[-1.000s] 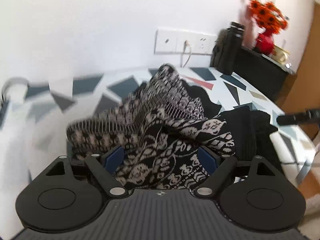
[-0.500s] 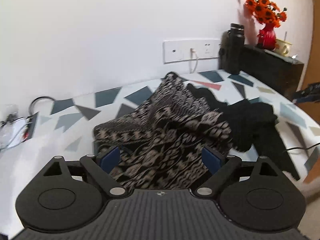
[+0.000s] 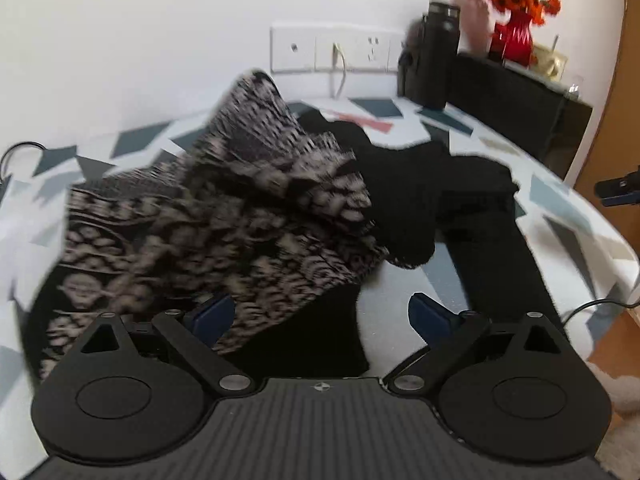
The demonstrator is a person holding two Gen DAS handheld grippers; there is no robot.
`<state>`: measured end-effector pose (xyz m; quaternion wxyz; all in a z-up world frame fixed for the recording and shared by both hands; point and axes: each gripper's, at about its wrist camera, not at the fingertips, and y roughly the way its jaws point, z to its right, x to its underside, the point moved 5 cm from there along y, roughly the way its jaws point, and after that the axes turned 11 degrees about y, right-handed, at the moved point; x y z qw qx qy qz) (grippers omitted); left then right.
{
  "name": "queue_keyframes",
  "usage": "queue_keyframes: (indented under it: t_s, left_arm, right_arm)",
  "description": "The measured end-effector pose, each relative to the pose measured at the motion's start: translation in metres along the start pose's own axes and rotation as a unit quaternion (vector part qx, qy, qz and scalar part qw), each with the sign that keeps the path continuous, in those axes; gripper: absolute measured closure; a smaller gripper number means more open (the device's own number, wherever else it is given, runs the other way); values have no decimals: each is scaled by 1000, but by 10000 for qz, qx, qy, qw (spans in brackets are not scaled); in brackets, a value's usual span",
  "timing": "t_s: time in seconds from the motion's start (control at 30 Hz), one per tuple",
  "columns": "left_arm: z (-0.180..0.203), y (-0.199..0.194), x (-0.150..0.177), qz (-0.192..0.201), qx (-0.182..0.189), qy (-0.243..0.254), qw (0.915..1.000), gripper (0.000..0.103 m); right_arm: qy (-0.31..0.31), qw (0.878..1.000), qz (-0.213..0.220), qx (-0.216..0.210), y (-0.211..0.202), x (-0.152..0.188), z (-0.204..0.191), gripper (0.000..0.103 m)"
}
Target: Fold clothes
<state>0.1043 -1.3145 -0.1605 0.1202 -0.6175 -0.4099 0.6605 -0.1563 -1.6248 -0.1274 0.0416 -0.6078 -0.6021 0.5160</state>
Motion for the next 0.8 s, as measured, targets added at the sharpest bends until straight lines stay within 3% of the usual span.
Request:
queue_keyframes:
  t_s: [0.17, 0.43, 0.63, 0.8]
  left_arm:
    - [-2, 24, -3, -257, -109, -257, 9993, 7]
    - [6, 39, -6, -483, -170, 106, 9986, 1]
    - [9, 47, -6, -484, -261, 287, 9981, 0]
    - [8, 48, -8, -575, -173, 367, 9975, 0]
  right_arm:
    - [138, 9995, 250, 118, -18, -7, 15, 48]
    - [512, 9951, 721, 437, -49, -23, 49, 47]
    - [386, 9970, 404, 543, -23, -6, 44, 47]
    - [110, 9997, -45, 219, 16, 17, 7, 47]
